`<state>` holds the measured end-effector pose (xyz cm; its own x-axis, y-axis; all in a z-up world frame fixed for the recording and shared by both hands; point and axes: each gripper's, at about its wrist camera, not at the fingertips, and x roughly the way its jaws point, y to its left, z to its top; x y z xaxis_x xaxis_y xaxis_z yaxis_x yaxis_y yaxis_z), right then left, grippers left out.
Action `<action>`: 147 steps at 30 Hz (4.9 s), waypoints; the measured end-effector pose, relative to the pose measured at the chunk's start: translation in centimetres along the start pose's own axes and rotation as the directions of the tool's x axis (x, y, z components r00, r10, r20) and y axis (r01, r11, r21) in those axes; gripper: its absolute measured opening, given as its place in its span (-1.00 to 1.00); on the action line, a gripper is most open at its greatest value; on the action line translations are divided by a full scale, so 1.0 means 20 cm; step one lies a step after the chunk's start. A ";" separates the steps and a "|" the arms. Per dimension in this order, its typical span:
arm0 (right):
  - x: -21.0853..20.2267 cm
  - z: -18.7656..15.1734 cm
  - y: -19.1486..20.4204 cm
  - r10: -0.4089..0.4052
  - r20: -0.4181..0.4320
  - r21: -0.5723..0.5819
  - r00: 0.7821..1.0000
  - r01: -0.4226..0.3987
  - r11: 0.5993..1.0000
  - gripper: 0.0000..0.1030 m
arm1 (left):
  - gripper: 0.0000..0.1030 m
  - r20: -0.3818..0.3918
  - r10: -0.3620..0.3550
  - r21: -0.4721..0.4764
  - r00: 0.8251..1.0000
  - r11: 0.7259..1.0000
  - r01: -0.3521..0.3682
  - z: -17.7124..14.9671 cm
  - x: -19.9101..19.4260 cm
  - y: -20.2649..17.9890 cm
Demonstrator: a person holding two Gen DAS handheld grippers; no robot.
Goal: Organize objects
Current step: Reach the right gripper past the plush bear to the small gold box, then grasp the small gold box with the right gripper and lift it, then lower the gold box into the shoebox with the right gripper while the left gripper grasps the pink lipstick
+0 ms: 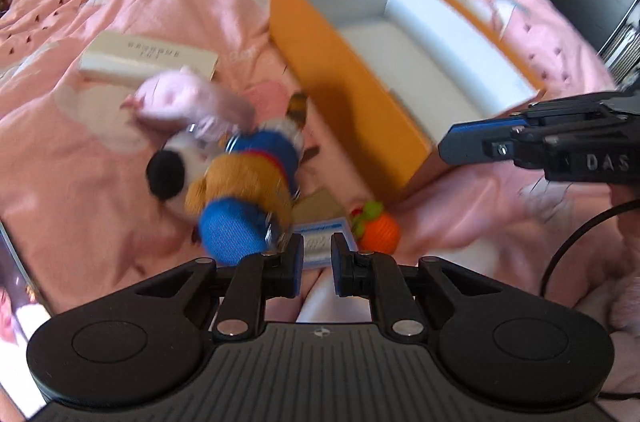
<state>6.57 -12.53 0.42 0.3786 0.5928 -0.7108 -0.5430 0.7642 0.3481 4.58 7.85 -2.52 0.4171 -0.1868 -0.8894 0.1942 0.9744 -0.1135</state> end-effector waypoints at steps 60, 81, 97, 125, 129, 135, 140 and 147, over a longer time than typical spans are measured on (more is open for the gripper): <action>0.64 0.04 0.43 -0.342 -0.333 -0.902 0.879 -0.190 0.388 0.03 | -0.32 0.092 0.155 0.071 0.984 0.984 -0.162 -0.22 0.06 0.07; 0.82 0.06 0.46 -0.355 -0.483 -0.870 0.800 -0.395 0.294 -0.04 | -0.23 0.094 0.115 0.051 0.989 0.991 -0.120 -0.18 0.07 0.07; 0.25 0.40 0.43 -0.211 -0.363 -0.808 0.908 -0.194 0.556 -0.09 | -0.23 0.196 0.038 0.021 0.980 0.999 -0.043 -0.03 -0.15 0.11; 0.07 0.51 -0.66 -0.185 -0.164 -0.044 0.969 0.180 0.983 -0.09 | -0.36 -0.127 0.011 -0.126 0.992 0.992 -0.027 0.74 0.58 0.10; 0.10 0.52 -0.71 -0.148 -0.166 -0.003 0.975 0.150 0.989 -0.09 | -0.03 -0.130 0.004 -0.293 0.991 0.955 -0.042 0.71 0.63 0.26; 0.12 0.50 -0.75 -0.132 -0.167 0.038 0.977 0.141 0.989 -0.09 | 0.03 -0.102 0.001 -0.337 0.995 0.941 -0.036 0.63 0.71 0.33; 0.15 0.45 -0.76 -0.133 -0.187 0.052 0.973 0.146 0.988 -0.09 | 0.03 -0.122 0.096 -0.172 0.988 0.978 -0.116 0.58 0.73 0.23; 0.16 0.44 -0.84 -0.121 -0.236 0.143 0.964 0.157 0.977 -0.09 | 0.07 -0.087 0.212 -0.010 0.973 0.977 -0.213 0.49 0.75 0.14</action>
<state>23.53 -21.32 -2.30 0.2539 0.4196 -0.8715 -0.3635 0.8764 0.3160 20.09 6.55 -11.86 0.3699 0.0355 -0.9284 0.0921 0.9929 0.0747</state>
